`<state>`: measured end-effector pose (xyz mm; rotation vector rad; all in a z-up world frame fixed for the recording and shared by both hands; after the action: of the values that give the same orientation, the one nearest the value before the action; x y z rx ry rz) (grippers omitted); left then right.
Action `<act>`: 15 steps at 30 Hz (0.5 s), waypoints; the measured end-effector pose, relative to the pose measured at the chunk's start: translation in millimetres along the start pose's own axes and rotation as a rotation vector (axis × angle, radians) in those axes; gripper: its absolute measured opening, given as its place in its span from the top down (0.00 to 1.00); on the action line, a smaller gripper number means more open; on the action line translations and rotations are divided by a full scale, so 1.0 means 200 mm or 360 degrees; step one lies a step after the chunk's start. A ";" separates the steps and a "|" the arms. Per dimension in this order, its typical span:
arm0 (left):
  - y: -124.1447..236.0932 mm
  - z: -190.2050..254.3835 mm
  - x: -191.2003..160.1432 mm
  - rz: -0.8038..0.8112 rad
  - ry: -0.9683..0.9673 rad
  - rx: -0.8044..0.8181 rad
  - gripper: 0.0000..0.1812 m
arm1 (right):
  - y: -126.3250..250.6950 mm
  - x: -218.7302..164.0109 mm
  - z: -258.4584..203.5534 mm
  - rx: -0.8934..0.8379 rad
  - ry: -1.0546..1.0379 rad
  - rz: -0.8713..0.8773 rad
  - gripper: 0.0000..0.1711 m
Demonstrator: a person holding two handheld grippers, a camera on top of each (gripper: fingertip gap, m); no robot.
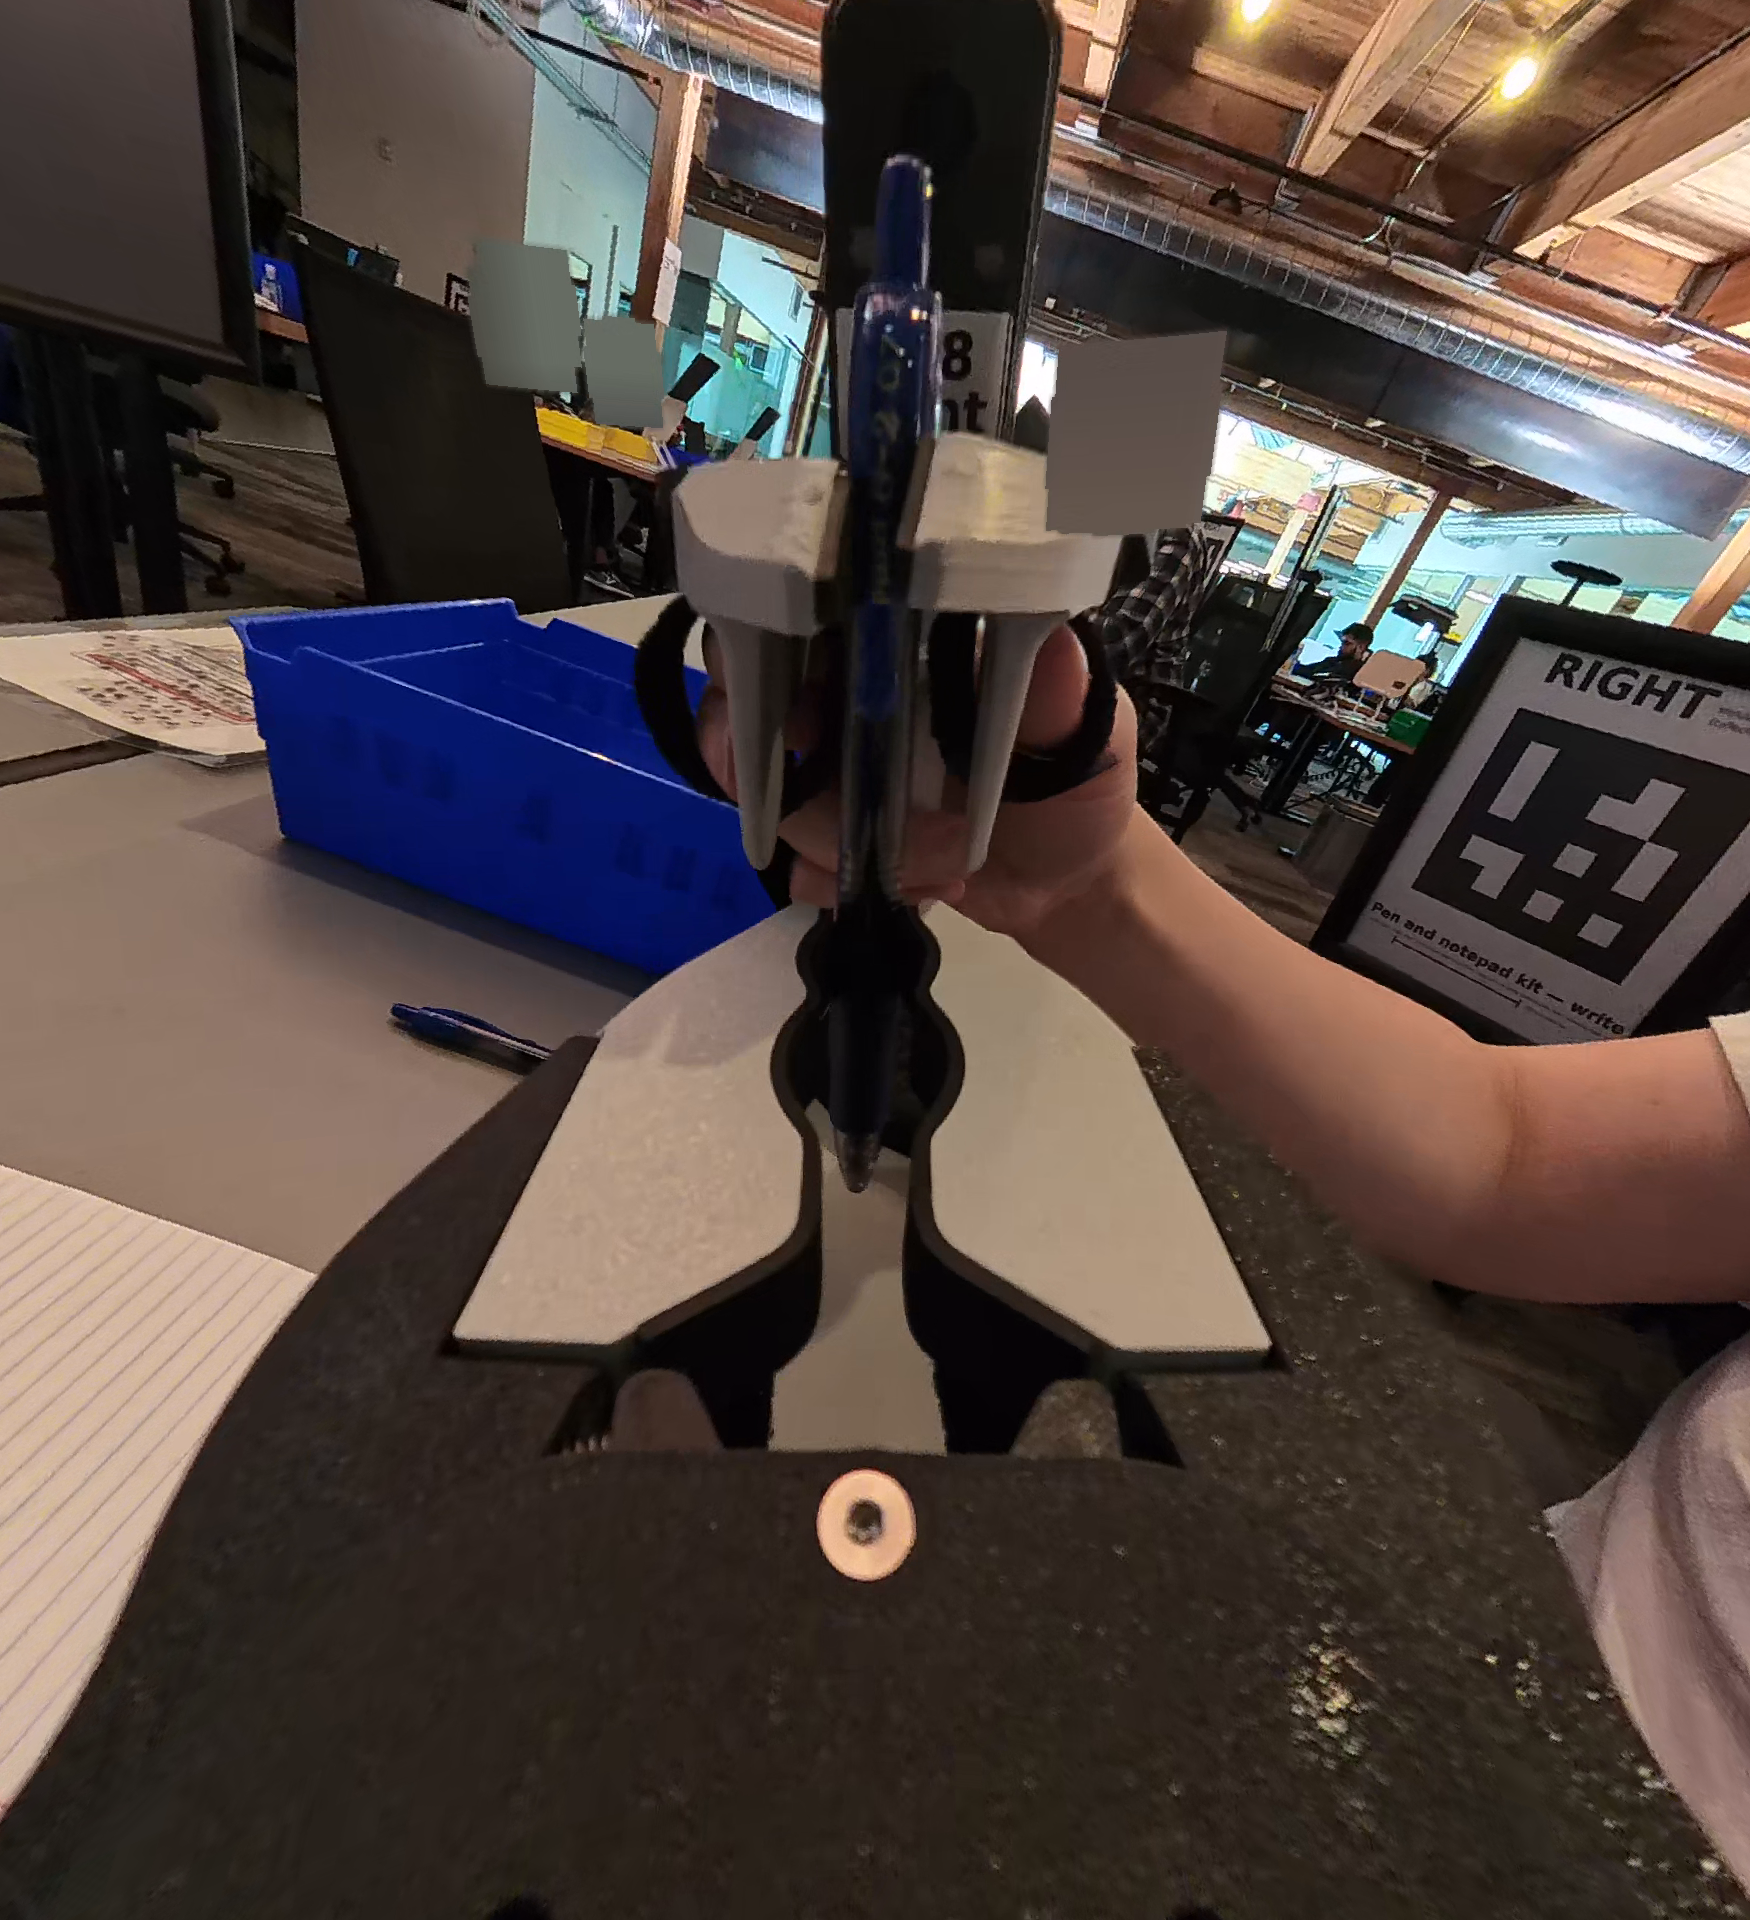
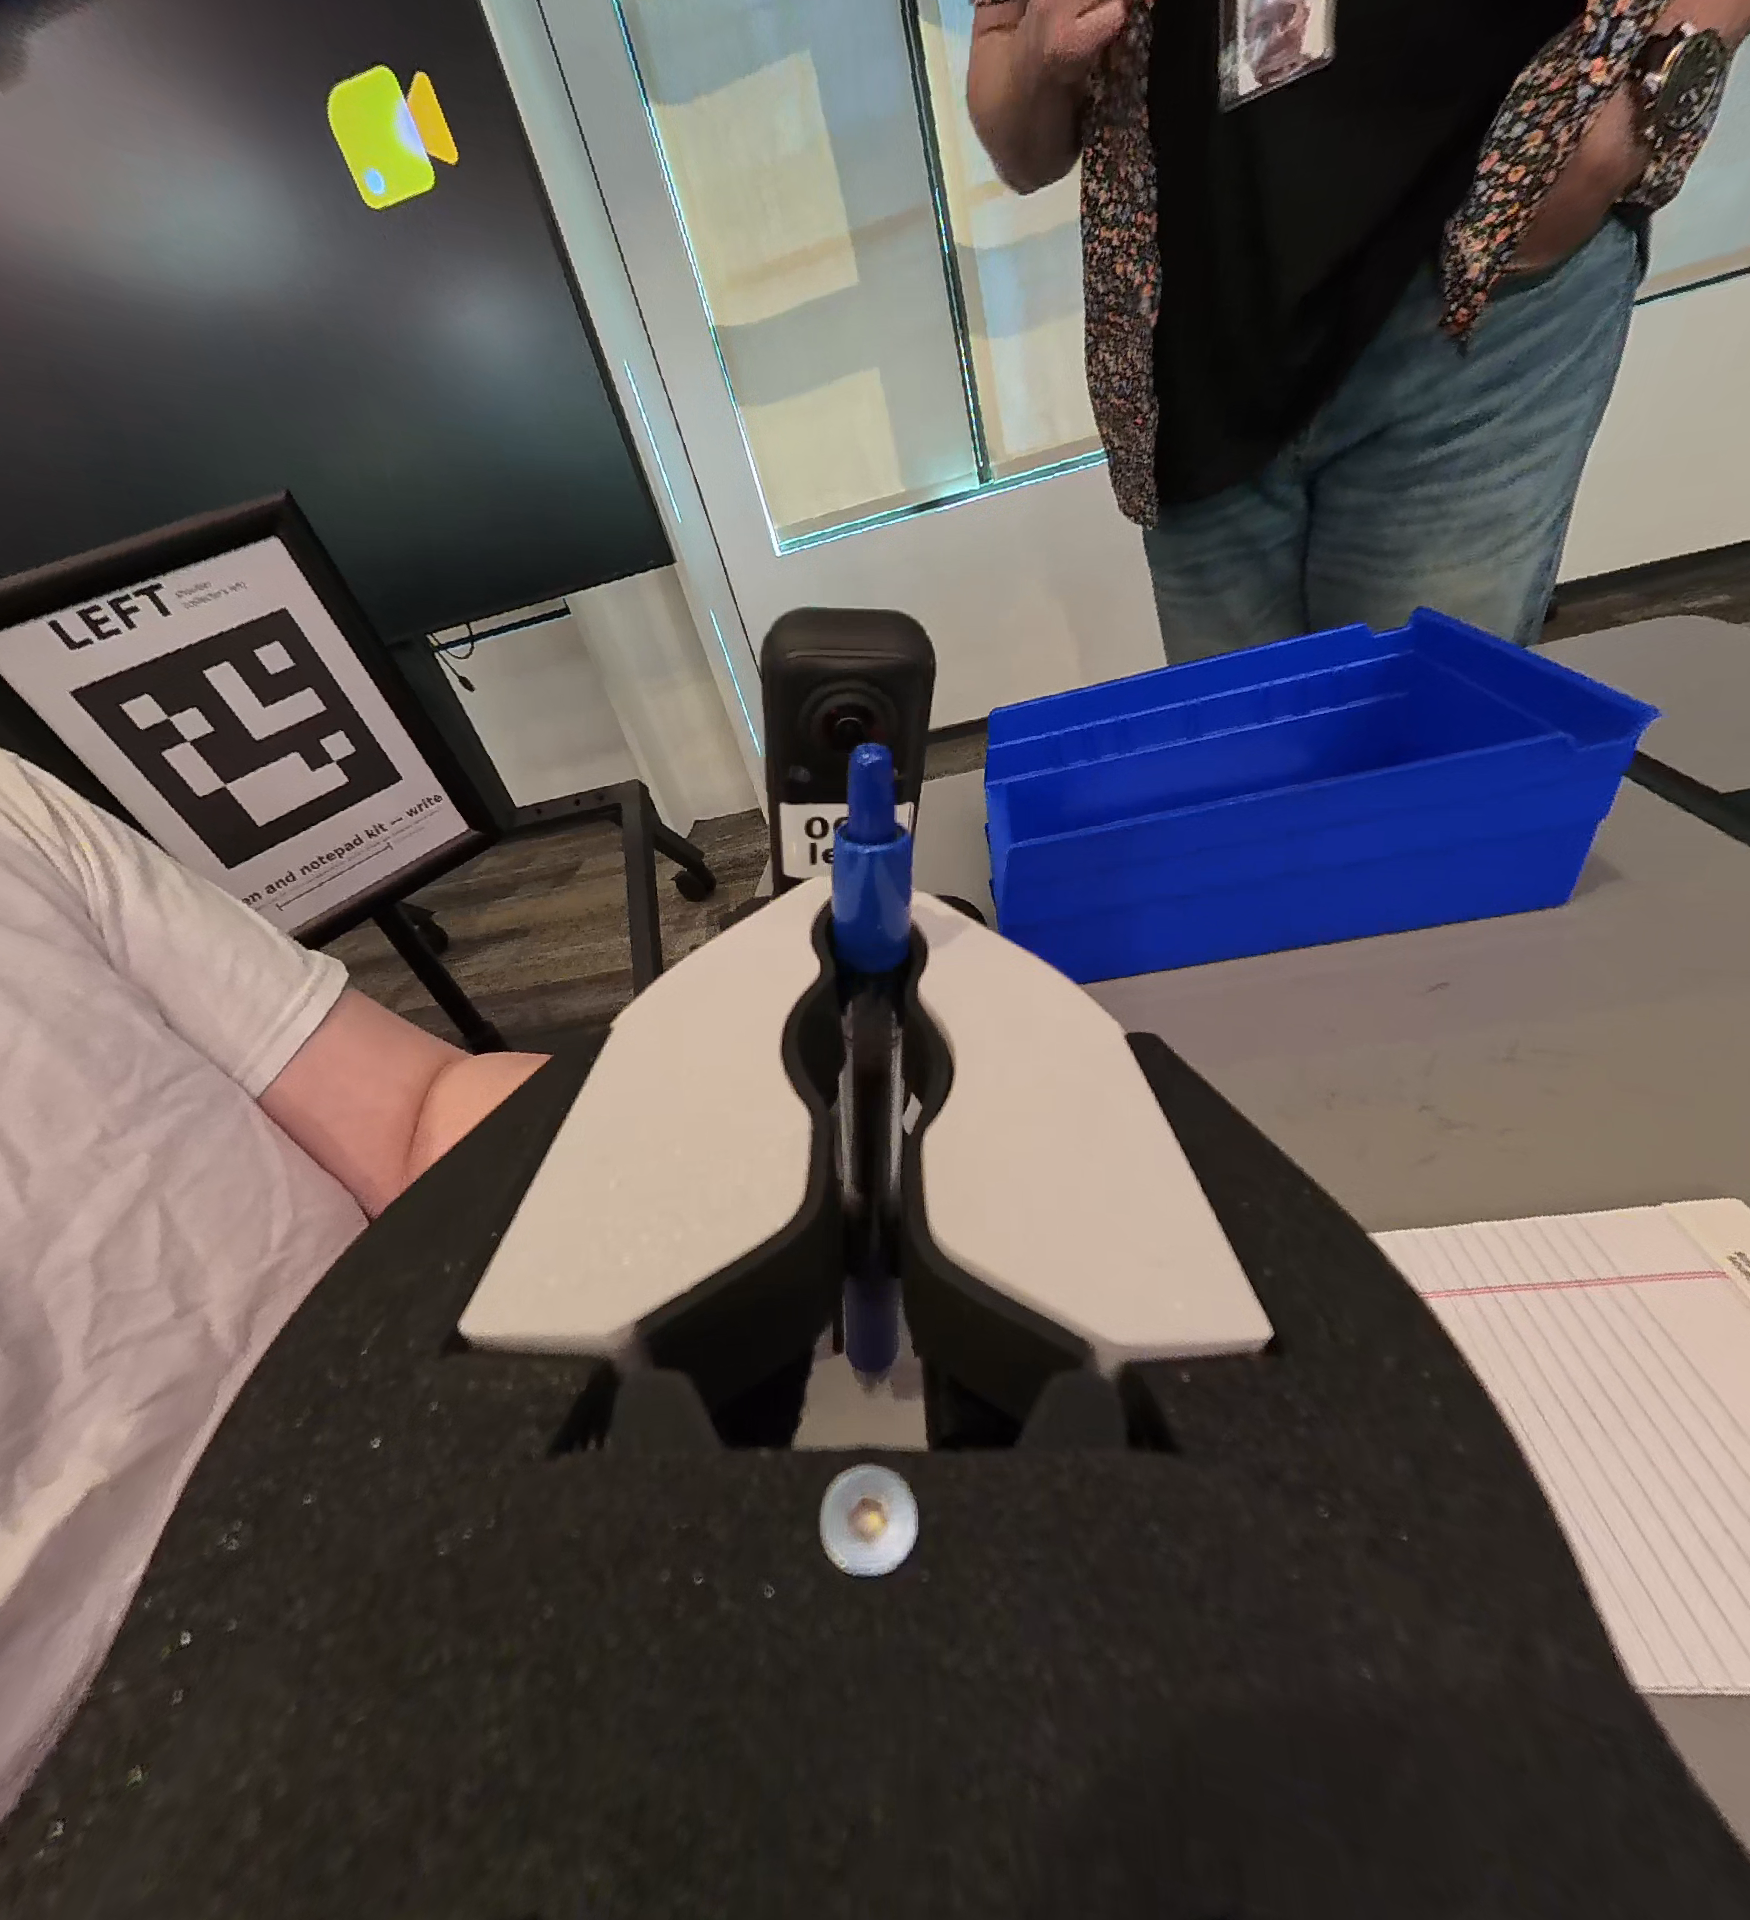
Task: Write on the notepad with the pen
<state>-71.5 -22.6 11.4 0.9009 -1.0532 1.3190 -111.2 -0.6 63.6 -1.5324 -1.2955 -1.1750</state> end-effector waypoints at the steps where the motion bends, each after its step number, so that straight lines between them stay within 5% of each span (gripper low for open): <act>1: 0.00 0.00 0.00 -0.0008 -0.0003 0.0005 0.93 | 0.00 0.00 0.00 -0.0002 -0.0015 0.0006 0.97; 15: 0.00 -0.03 -0.03 -0.0054 0.0005 0.0059 0.93 | 0.02 -0.01 0.02 0.0001 -0.0011 0.0012 0.97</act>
<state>-70.5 -19.8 3.2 0.9405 -1.0099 1.3147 -107.3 1.5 59.8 -1.5407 -1.2933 -1.1654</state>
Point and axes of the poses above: each gripper's, where its closed fingertips meet, y back along the fingers, x out of its top, z = x × y across the jaws, the point moved 1 cm from there along y, back along the fingers, and after that the axes turned 1 degree about -x, right-handed, at the moved point
